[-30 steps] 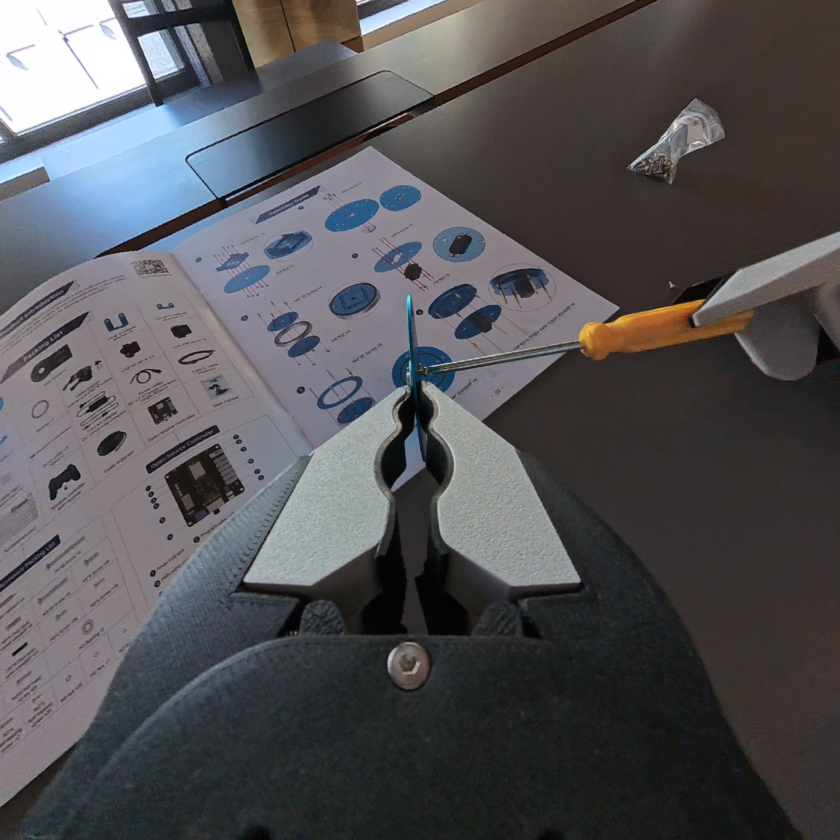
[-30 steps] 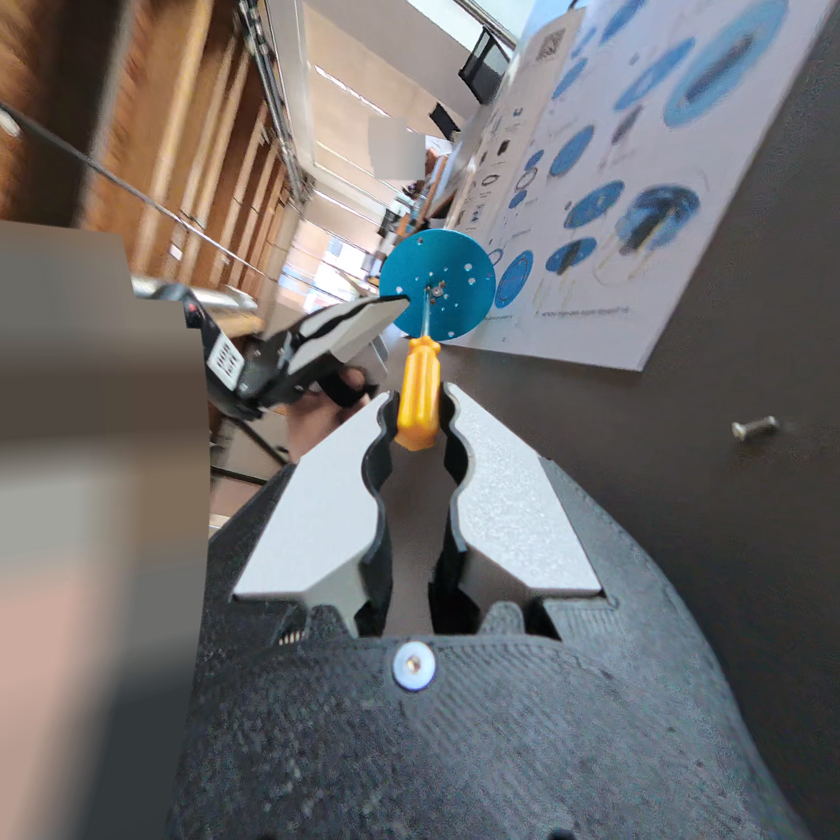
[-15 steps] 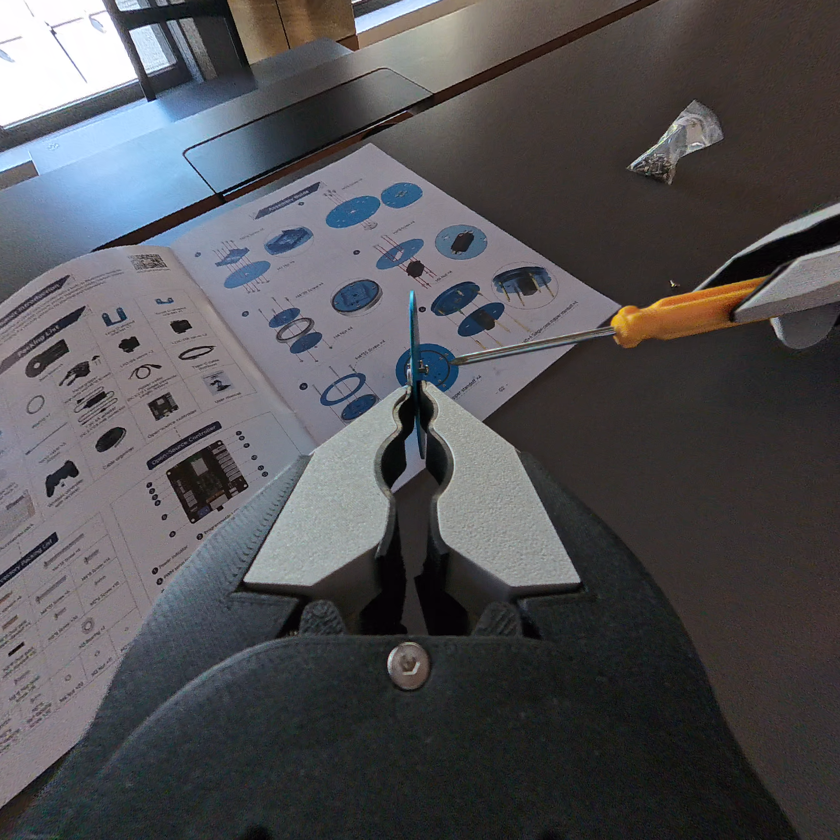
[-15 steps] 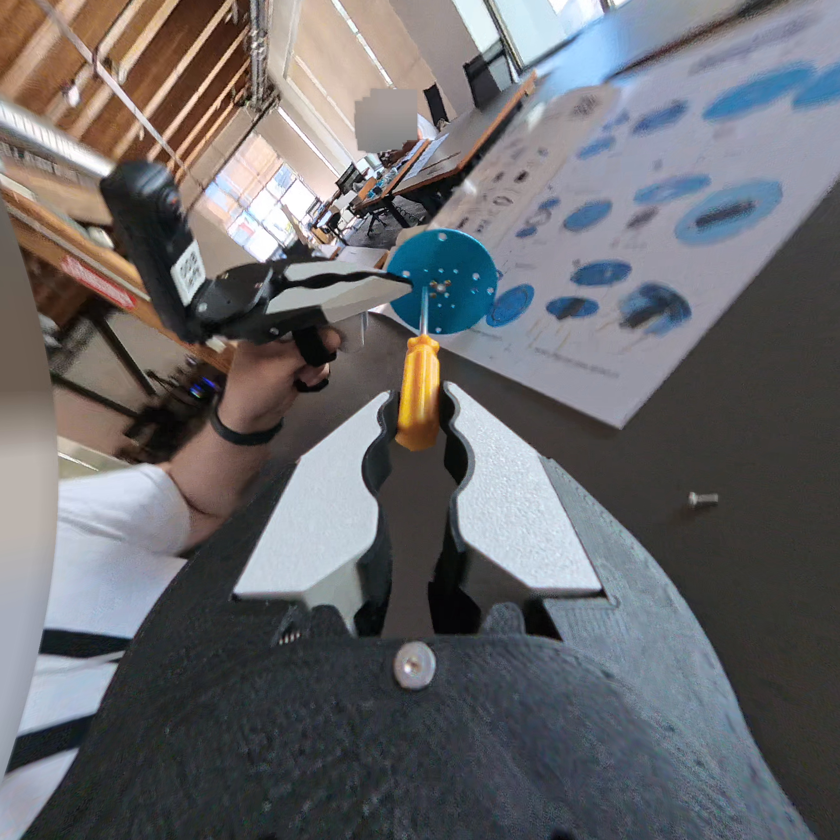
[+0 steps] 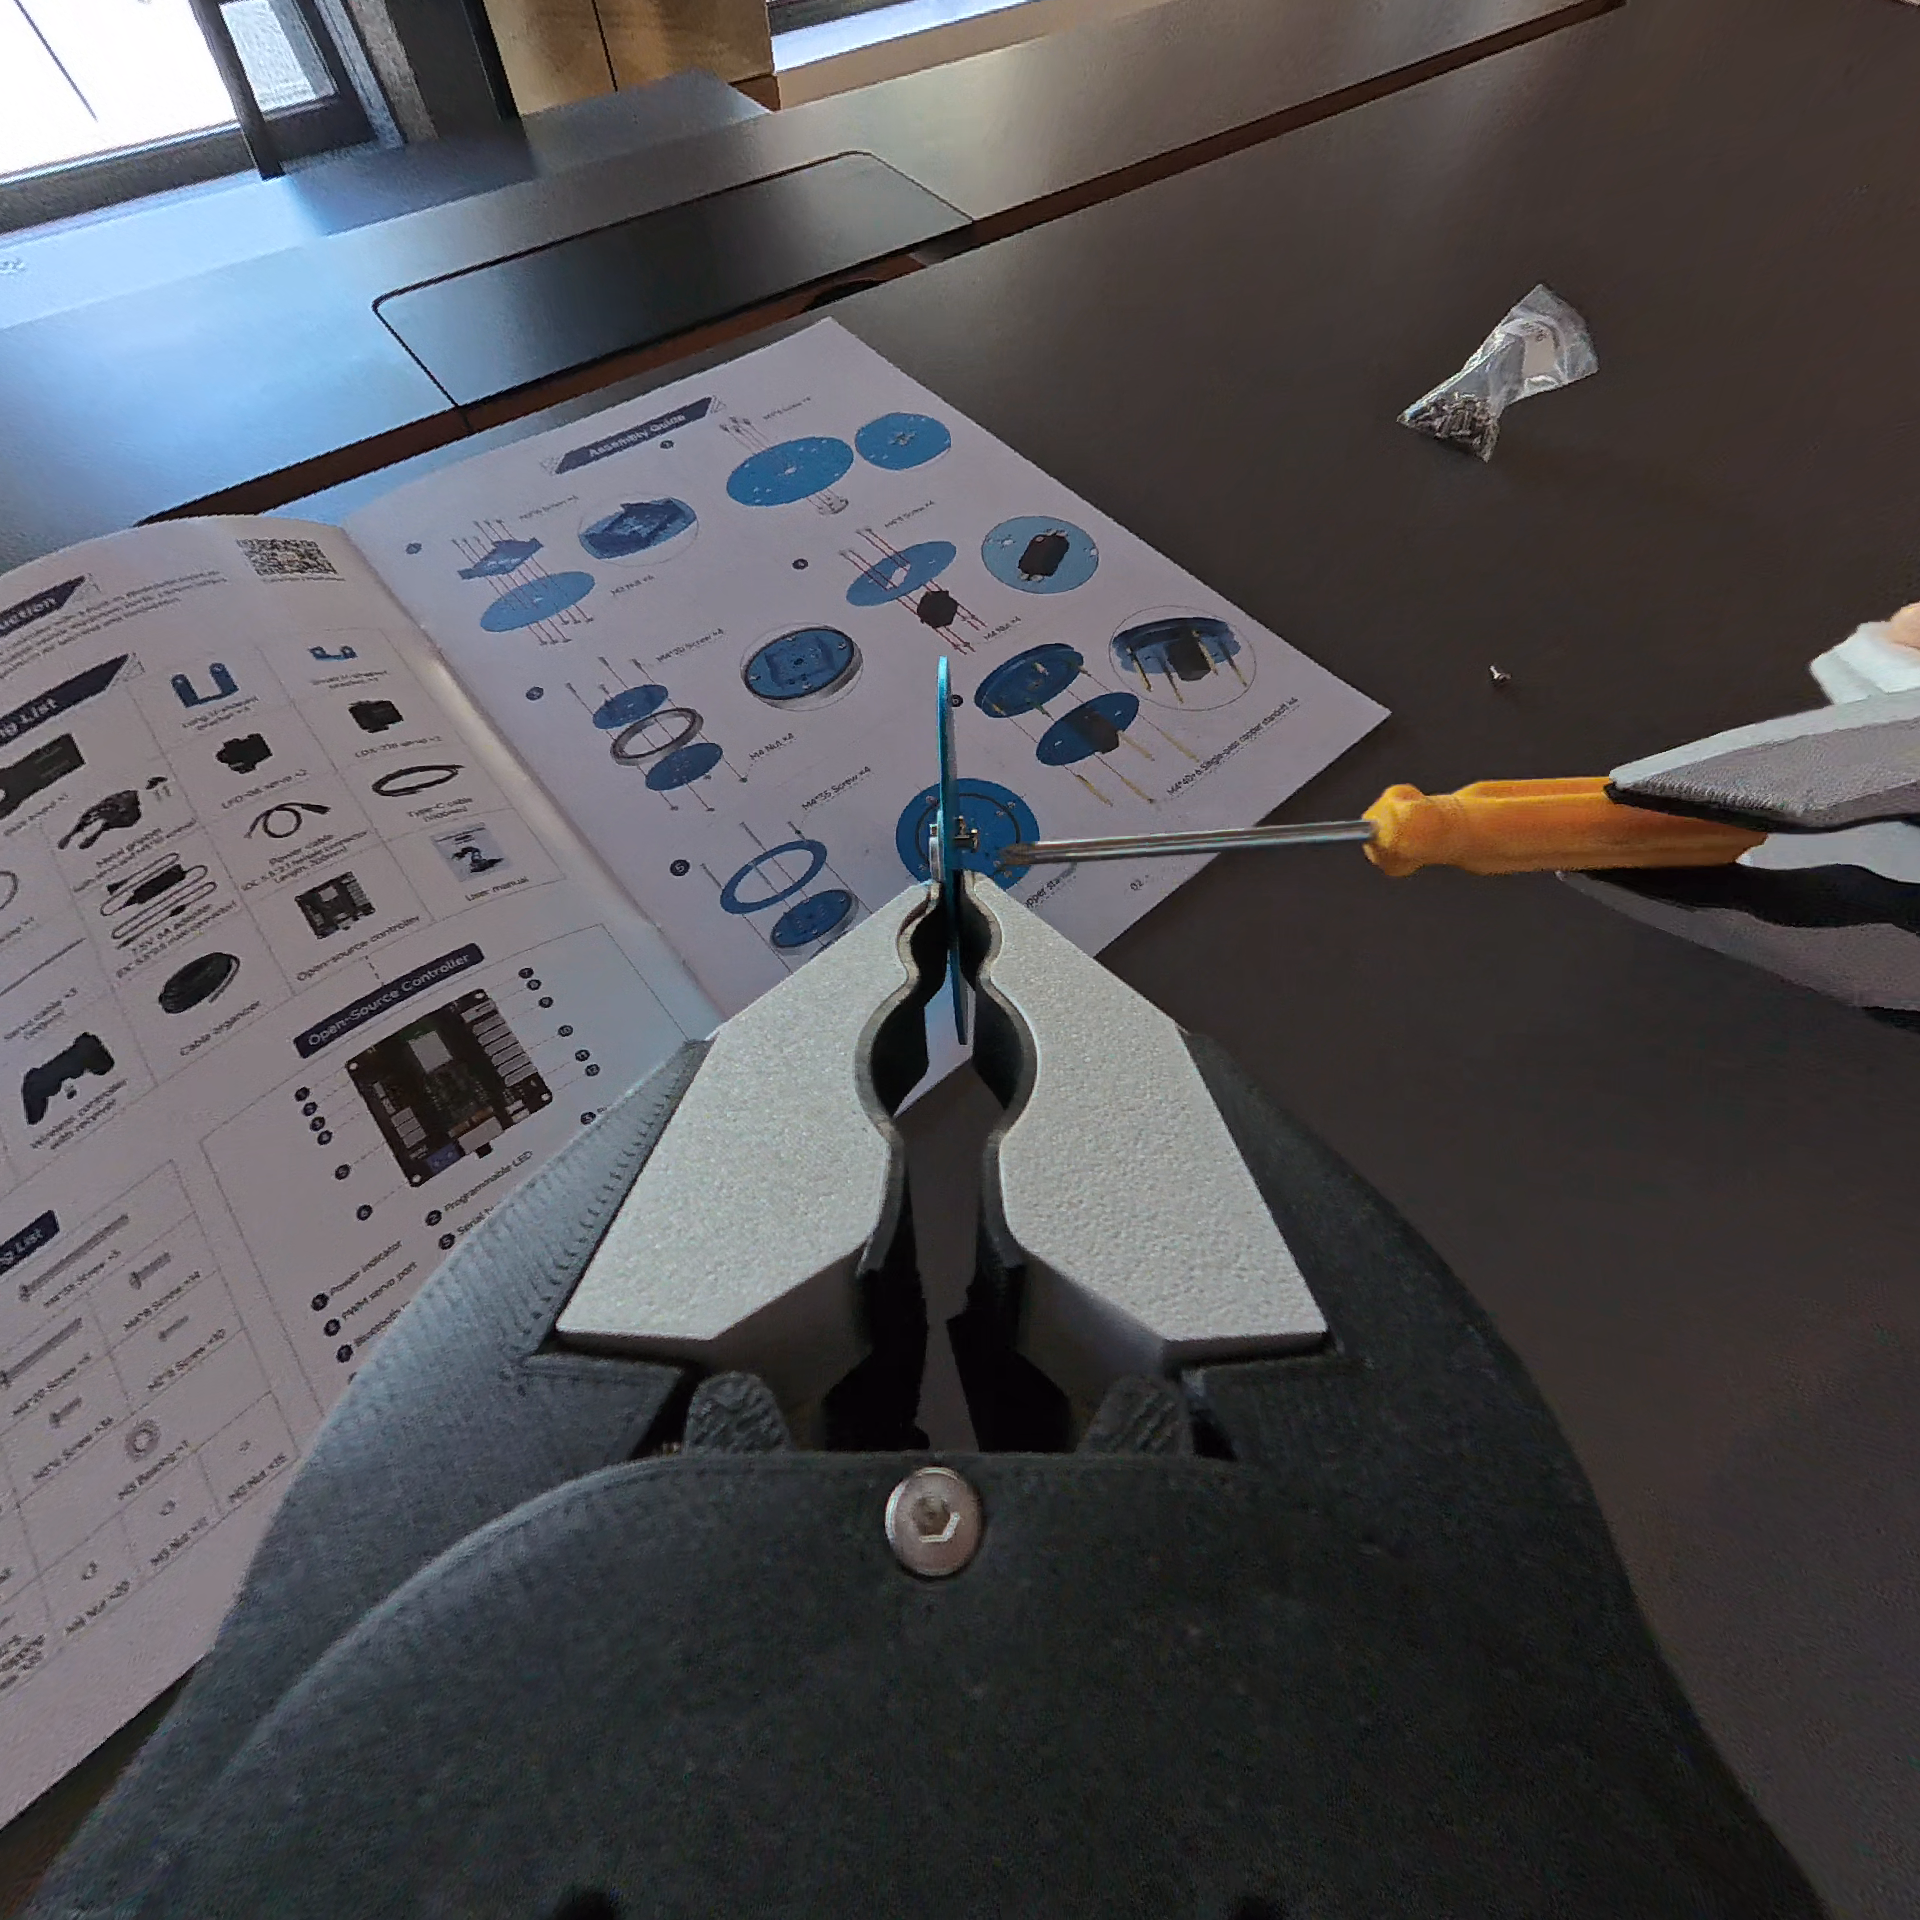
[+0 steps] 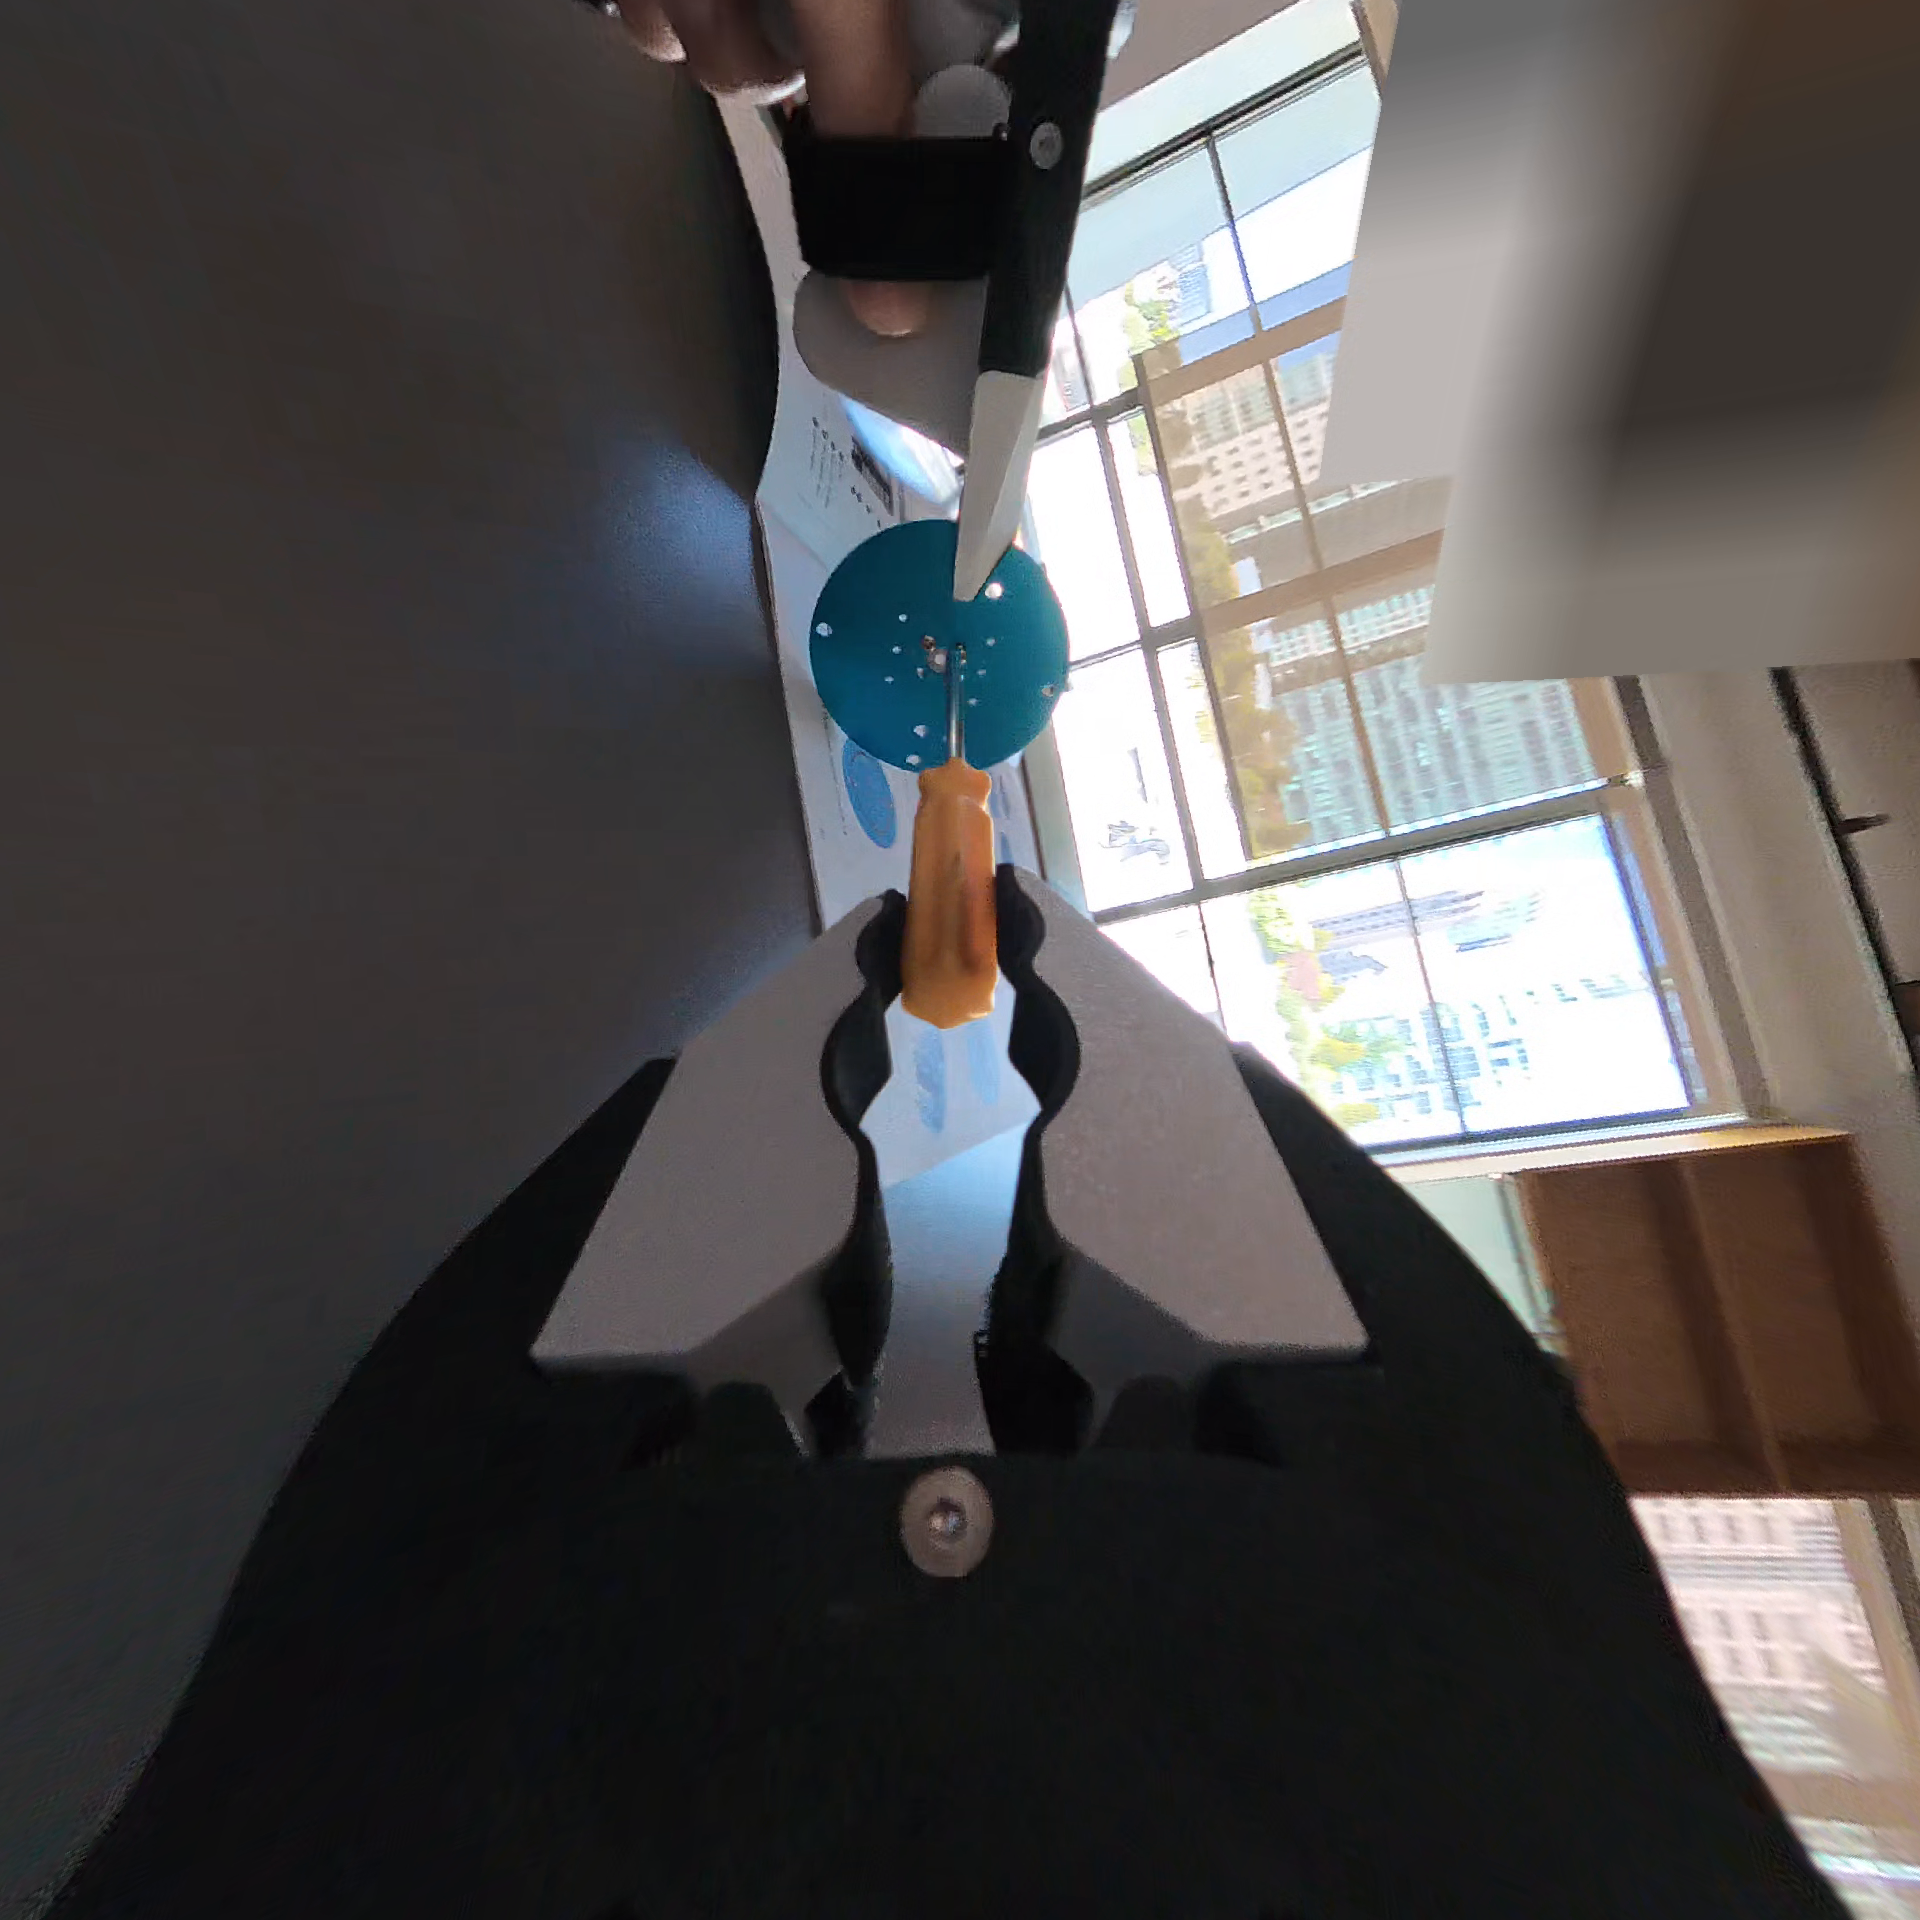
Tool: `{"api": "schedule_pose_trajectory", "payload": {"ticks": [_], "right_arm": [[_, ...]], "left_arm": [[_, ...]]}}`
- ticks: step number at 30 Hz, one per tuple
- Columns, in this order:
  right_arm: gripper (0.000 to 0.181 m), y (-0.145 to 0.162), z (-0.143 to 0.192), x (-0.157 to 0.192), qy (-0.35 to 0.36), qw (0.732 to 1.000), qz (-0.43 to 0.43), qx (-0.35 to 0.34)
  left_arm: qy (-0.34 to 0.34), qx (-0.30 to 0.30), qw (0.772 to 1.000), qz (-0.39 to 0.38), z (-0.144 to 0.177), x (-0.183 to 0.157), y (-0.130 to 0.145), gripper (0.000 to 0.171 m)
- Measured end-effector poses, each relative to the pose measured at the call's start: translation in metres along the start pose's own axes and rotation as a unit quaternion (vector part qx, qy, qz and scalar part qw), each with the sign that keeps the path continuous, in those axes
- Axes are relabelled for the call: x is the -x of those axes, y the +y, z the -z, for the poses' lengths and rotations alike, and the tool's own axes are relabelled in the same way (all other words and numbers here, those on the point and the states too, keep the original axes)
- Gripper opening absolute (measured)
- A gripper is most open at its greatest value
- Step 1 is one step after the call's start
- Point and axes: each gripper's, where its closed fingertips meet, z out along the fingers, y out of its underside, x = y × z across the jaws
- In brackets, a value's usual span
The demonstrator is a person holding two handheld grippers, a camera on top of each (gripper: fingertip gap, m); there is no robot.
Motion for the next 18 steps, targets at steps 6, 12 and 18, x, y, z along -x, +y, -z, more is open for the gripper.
{"api": "schedule_pose_trajectory", "payload": {"ticks": [6, 12, 18], "right_arm": [[0.016, -0.0006, -0.0038, -0.0014, 0.021, 0.999, 0.037, 0.008], [0.016, -0.0026, -0.0035, -0.0005, 0.017, 0.999, 0.035, 0.007], [0.016, -0.0012, -0.0041, -0.0009, 0.014, 0.999, 0.033, 0.011]], "left_arm": [[0.002, 0.002, 1.0, 0.0, 0.0001, -0.0006, 0.0009, 0.0], [0.004, 0.002, 1.0, 0.005, -0.0003, 0.0, 0.0011, 0.0], [0.005, 0.002, 1.0, 0.005, -0.0004, 0.0, 0.0013, 0.0]]}}
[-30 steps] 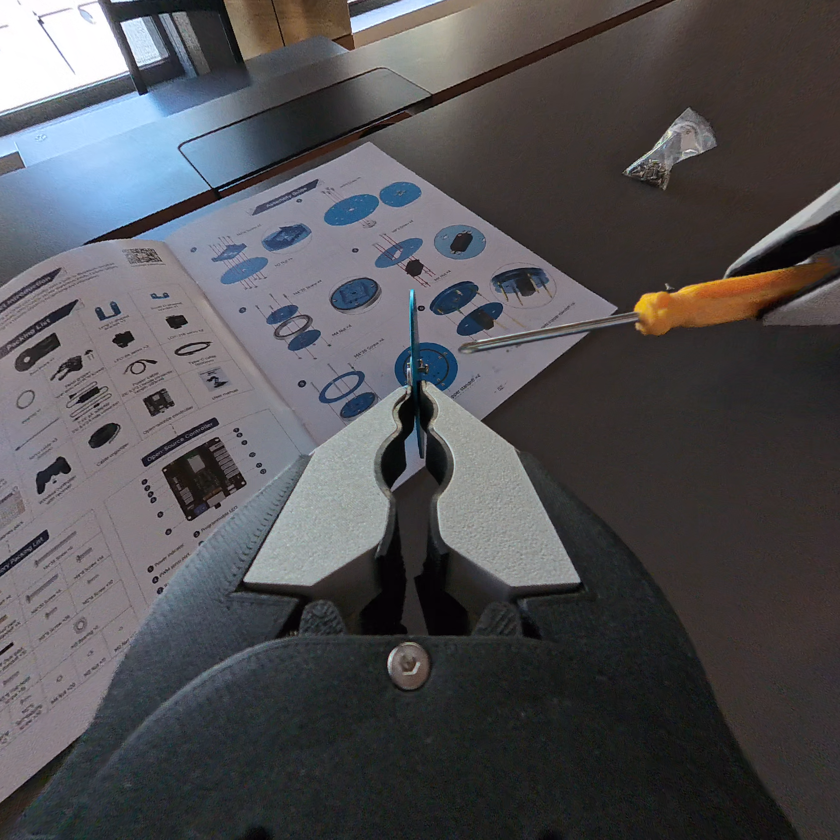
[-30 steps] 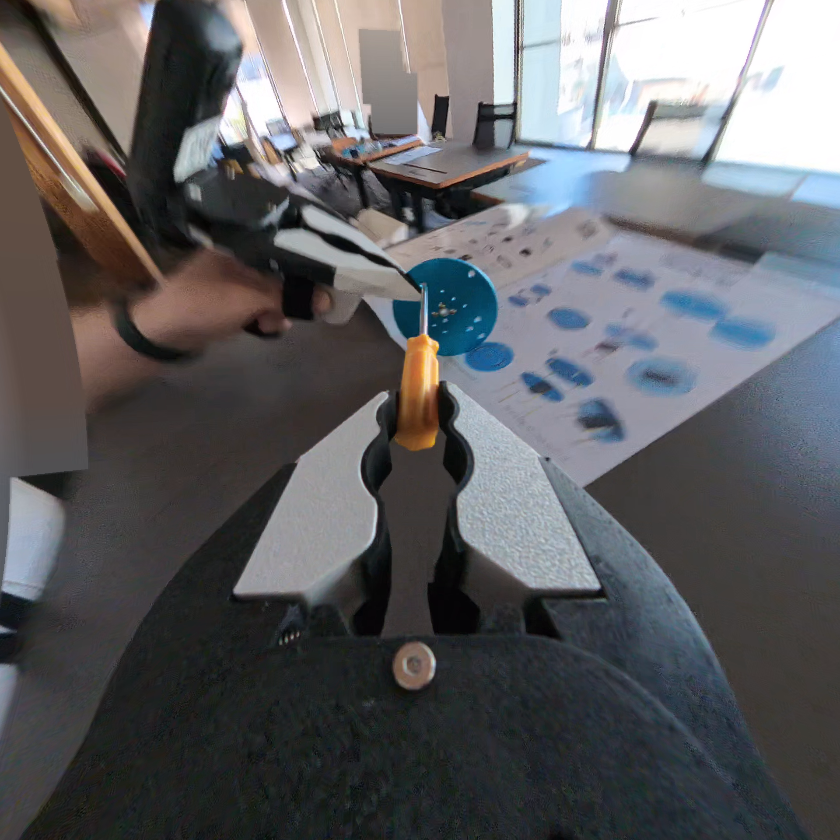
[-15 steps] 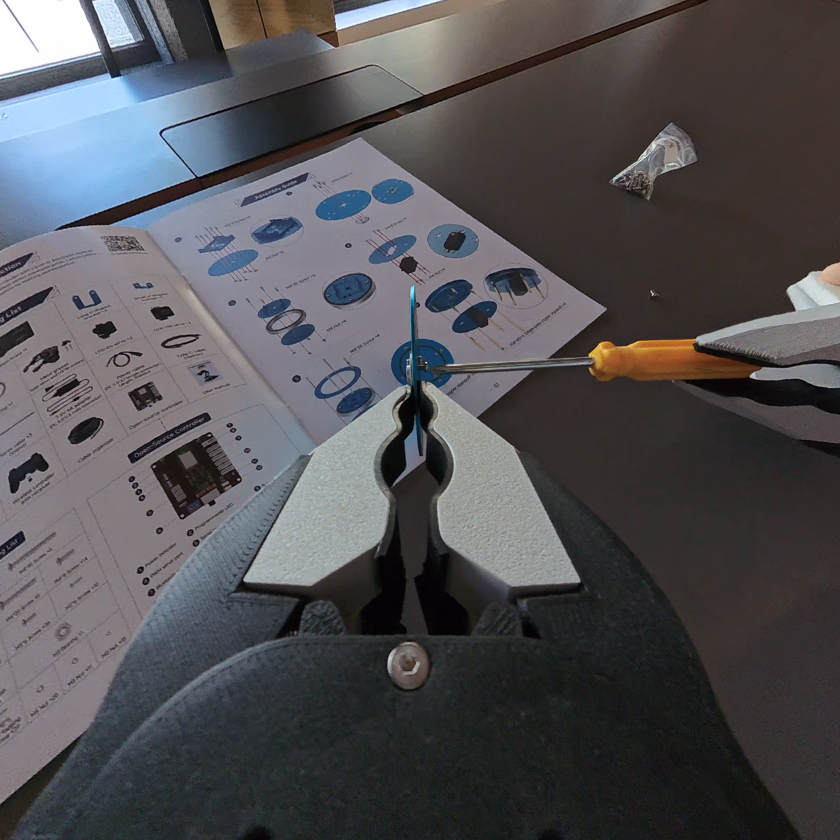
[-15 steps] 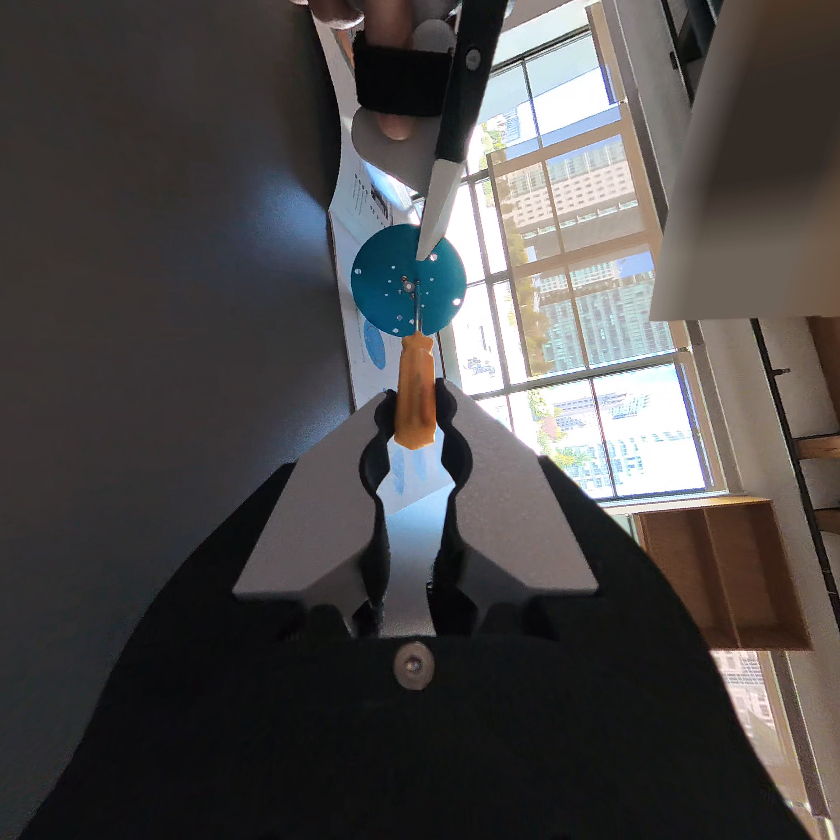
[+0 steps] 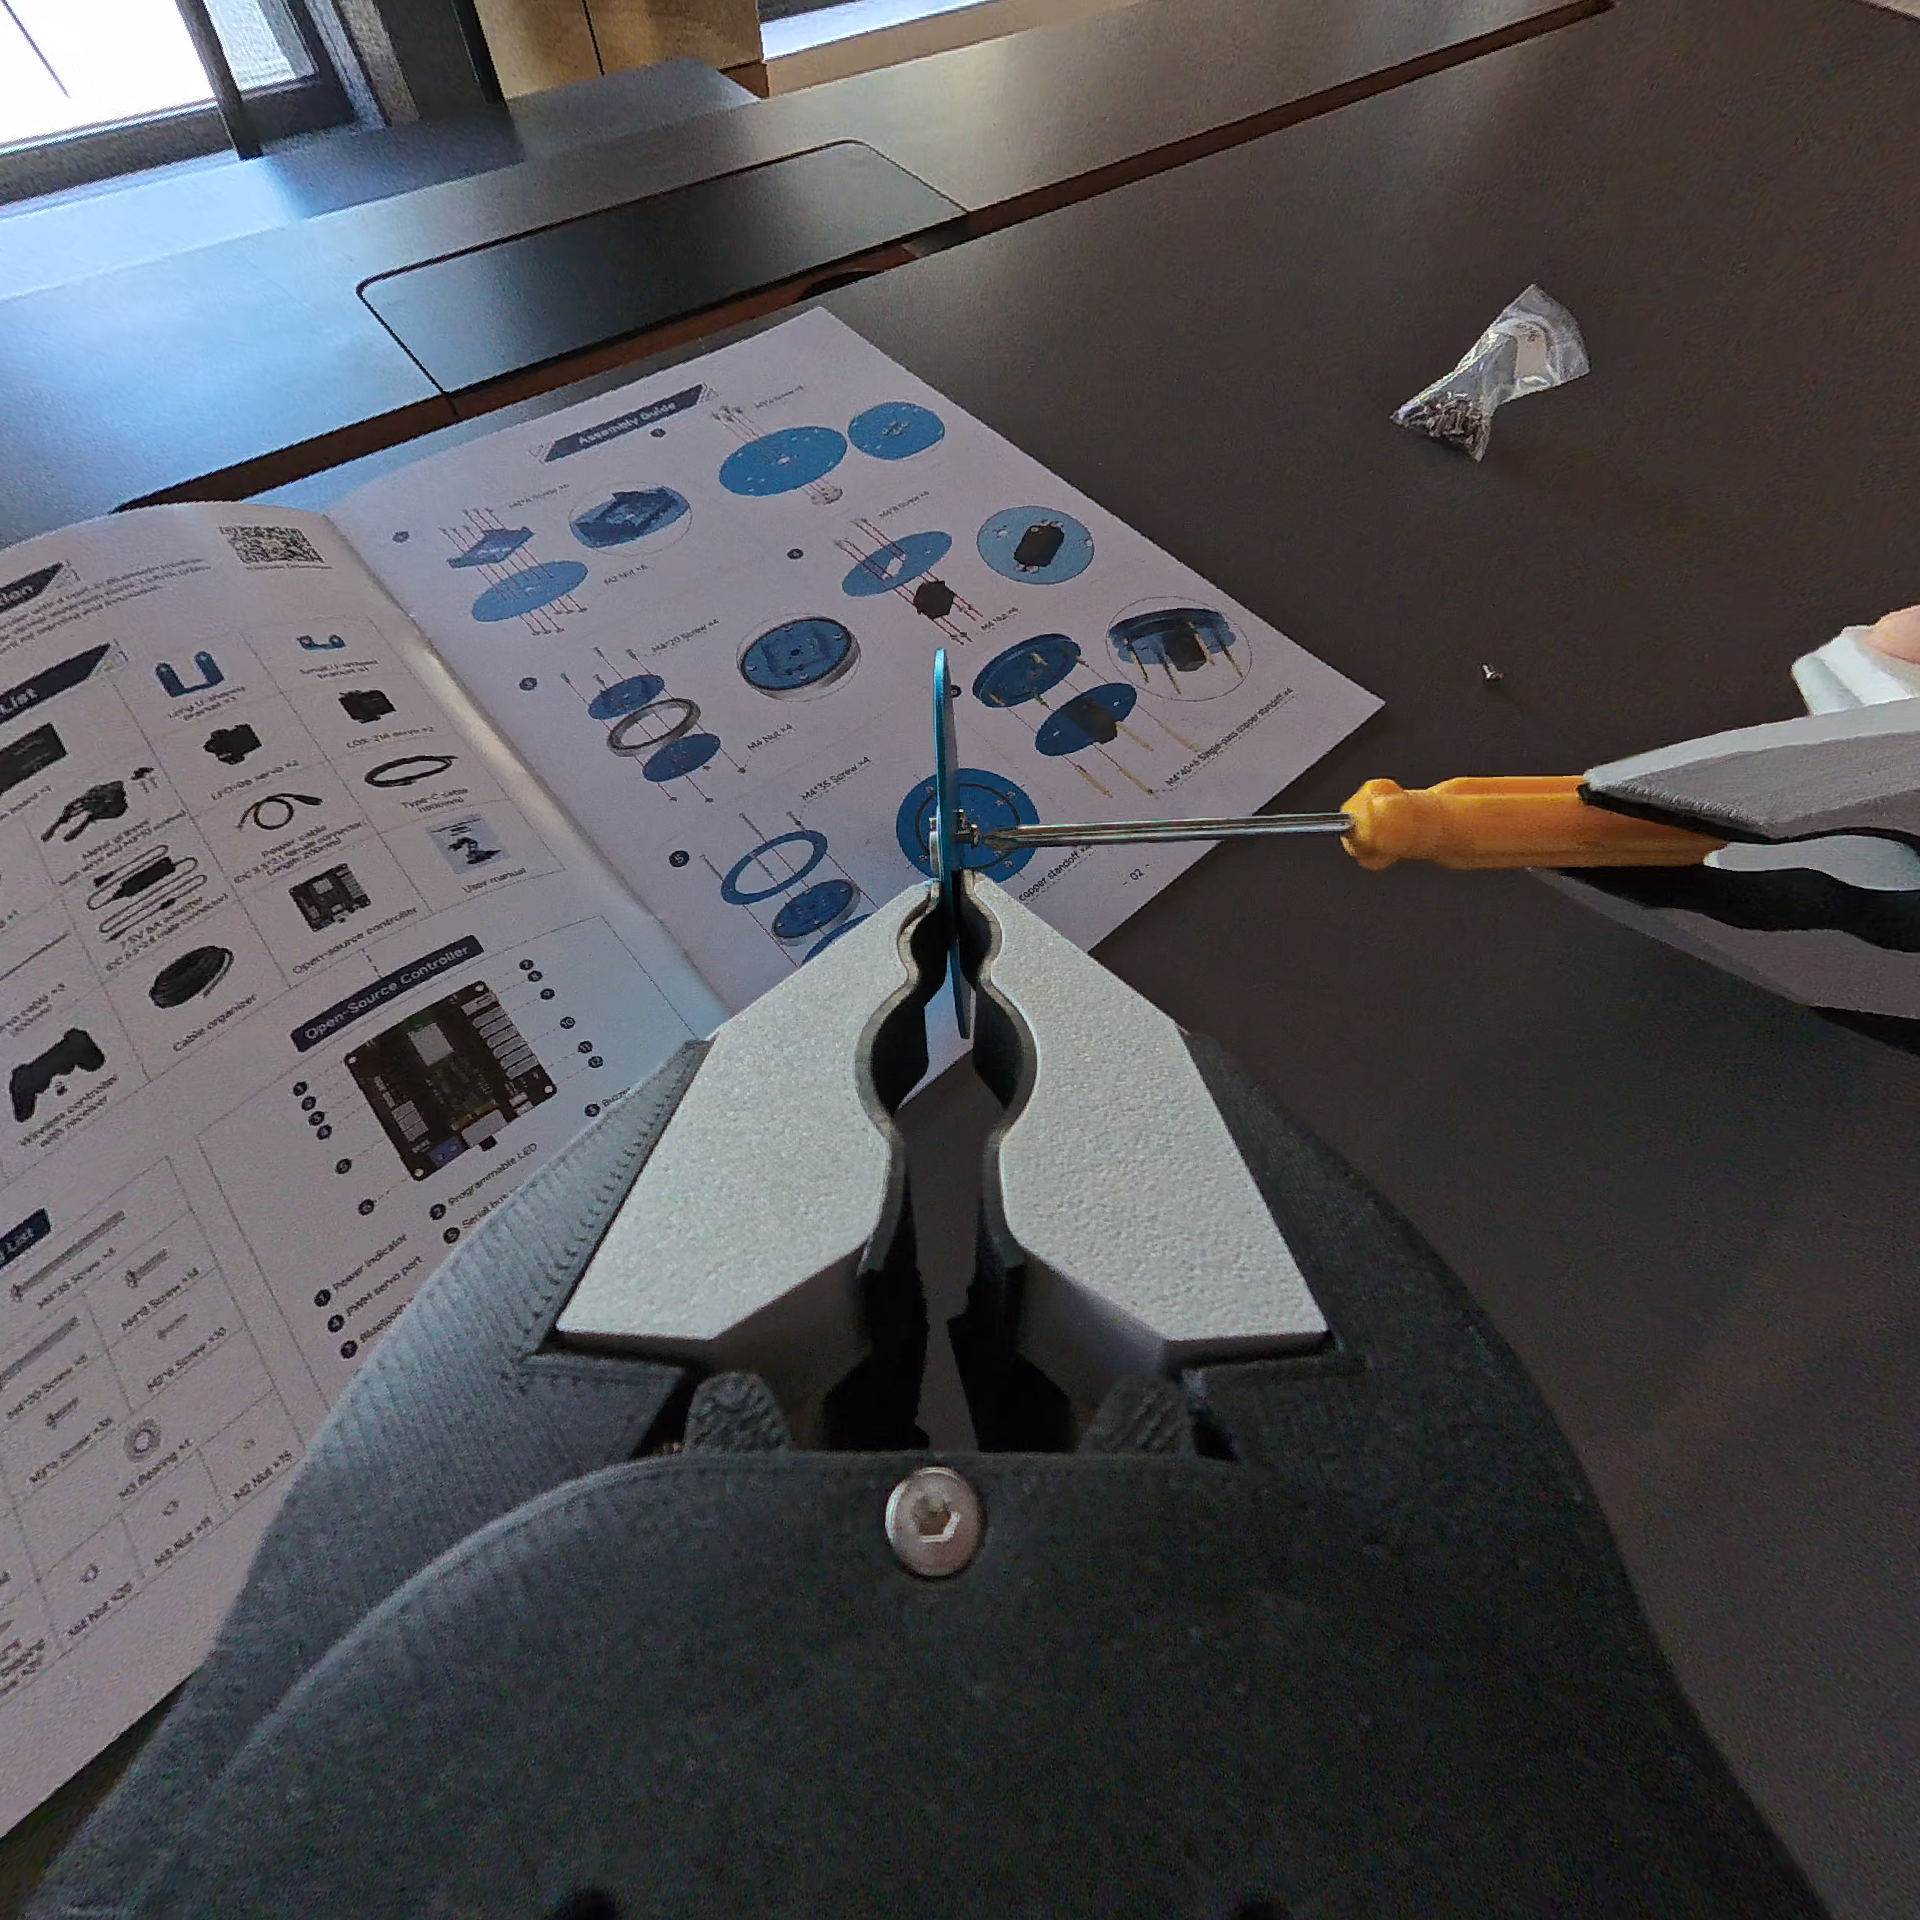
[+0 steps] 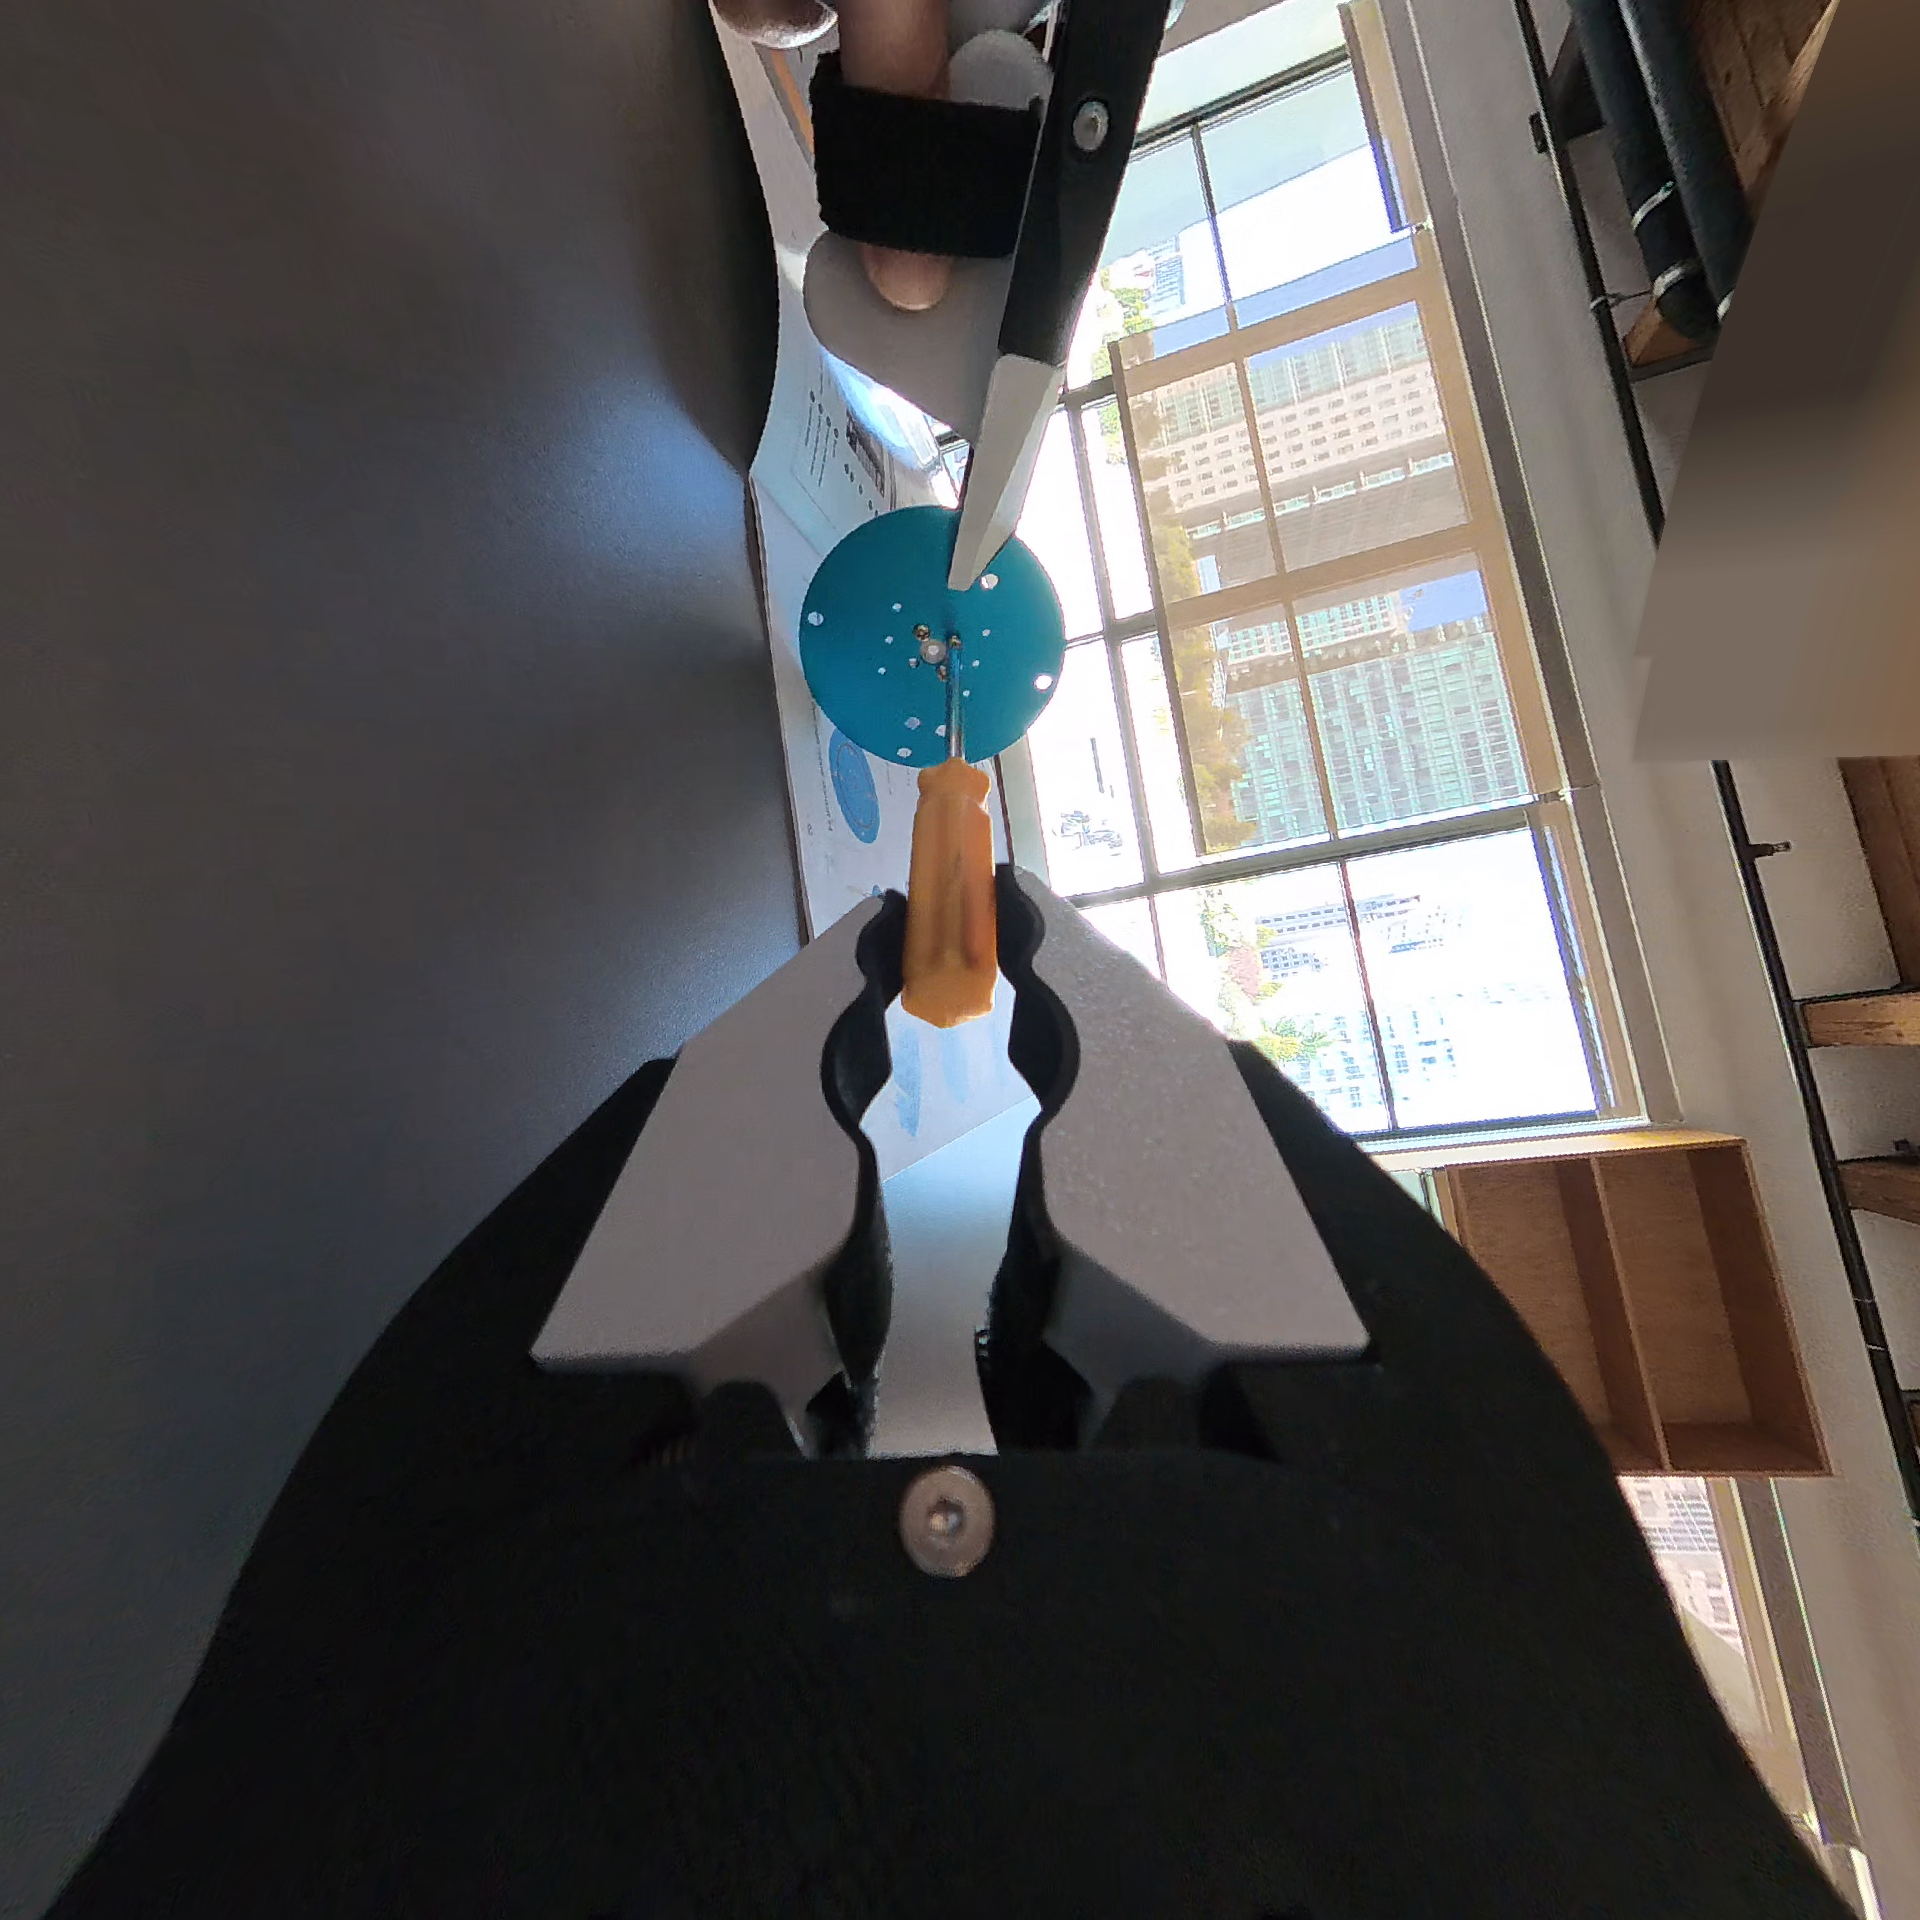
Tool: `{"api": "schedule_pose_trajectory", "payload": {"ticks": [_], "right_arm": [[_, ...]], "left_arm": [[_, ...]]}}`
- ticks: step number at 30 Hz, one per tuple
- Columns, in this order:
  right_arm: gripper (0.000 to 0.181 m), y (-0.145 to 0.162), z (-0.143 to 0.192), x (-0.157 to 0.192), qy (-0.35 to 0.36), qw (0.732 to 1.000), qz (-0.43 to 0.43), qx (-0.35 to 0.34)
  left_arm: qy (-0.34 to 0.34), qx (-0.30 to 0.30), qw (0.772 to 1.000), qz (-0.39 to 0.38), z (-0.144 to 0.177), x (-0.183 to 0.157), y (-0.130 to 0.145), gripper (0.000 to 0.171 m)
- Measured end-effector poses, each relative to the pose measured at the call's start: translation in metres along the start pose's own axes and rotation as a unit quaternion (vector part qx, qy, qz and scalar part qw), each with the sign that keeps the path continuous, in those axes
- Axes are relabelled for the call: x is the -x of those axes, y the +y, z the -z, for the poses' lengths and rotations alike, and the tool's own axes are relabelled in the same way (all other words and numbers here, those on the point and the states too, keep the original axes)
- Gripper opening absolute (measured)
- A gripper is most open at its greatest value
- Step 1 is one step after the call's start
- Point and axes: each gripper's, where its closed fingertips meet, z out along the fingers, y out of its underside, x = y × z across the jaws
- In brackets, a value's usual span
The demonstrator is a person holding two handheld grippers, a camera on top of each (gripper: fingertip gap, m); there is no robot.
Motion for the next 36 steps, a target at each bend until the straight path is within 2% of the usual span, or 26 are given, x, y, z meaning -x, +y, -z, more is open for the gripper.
{"api": "schedule_pose_trajectory", "payload": {"ticks": [11, 16, 24, 36], "right_arm": [[0.017, -0.001, -0.001, -0.002, 0.002, 1.0, 0.012, 0.002], [0.017, -0.003, 0.001, -0.001, 0.017, 0.995, 0.097, 0.009], [0.017, -0.005, 0.007, -0.001, 0.039, 0.973, 0.226, -0.001], [0.016, -0.005, 0.014, -0.008, 0.053, 0.951, 0.304, -0.015]], "left_arm": [[0.0, 0.001, 1.0, -0.003, -0.001, 0.0, 0.0, 0.0], [-0.005, 0.004, 1.0, -0.025, -0.002, -0.001, 0.003, 0.0], [0.003, 0.024, 0.998, -0.059, -0.001, -0.016, 0.003, 0.0], [0.035, 0.063, 0.995, -0.067, 0.006, -0.039, 0.002, 0.0]]}}
